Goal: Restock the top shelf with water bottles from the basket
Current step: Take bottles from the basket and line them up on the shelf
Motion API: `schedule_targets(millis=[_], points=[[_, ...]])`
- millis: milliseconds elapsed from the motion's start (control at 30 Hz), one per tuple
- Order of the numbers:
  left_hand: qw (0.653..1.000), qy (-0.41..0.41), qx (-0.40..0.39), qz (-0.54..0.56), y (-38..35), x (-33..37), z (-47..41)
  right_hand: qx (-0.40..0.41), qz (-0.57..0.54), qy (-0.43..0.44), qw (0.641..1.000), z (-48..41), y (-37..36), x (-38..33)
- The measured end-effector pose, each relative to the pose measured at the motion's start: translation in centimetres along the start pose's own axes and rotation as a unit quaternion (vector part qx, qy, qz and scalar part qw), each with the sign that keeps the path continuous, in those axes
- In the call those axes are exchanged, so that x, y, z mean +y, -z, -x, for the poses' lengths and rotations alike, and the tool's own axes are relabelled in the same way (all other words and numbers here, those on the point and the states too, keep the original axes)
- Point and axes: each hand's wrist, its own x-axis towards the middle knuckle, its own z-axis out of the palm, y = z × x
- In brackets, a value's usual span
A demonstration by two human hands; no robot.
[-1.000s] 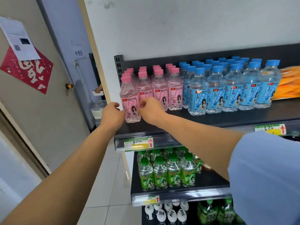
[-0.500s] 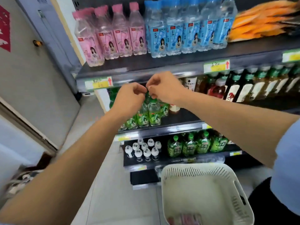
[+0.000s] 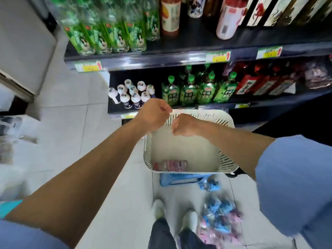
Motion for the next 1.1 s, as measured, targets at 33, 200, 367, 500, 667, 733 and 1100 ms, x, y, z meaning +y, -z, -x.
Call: schedule_targets(millis=[33, 200, 367, 500, 667, 733, 1100], points=[[1.000, 0.003, -0.006, -0.008, -0.7, -0.7, -0.3, -0.020, 0.020, -0.004, 1.000, -1.1, -1.6, 0.7], [1.000, 0.010, -0.004, -0.010, -3.4, -4.6, -2.2, -0.079, 0.084, -0.004, 0.993, -7.0, -8.8, 3.4], [1.000, 0.018, -0.021, -0.013, -5.4, -8.7, -3.4, -0.138, 0.178, 0.002, 0.974, -12.2, -15.3, 5.9], [1.000, 0.024, -0.014, 0.002, -6.1, -11.8, -4.2, -0.176, 0.158, -0.043, 0.971, -15.5, -18.8, 7.4], [1.000, 0.025, -0.015, 0.003, -6.3, -13.7, -4.6, -0.180, 0.149, -0.060, 0.970, -17.0, -20.3, 8.3], [0.999, 0.027, -0.016, 0.006, -6.1, -13.7, -4.6, -0.193, 0.142, -0.057, 0.969, -17.0, -20.0, 8.6], [1.000, 0.006, 0.010, 0.027, -2.2, -5.3, -1.7, 0.022, -0.177, 0.001, 0.984, -8.7, -6.7, 4.7]])
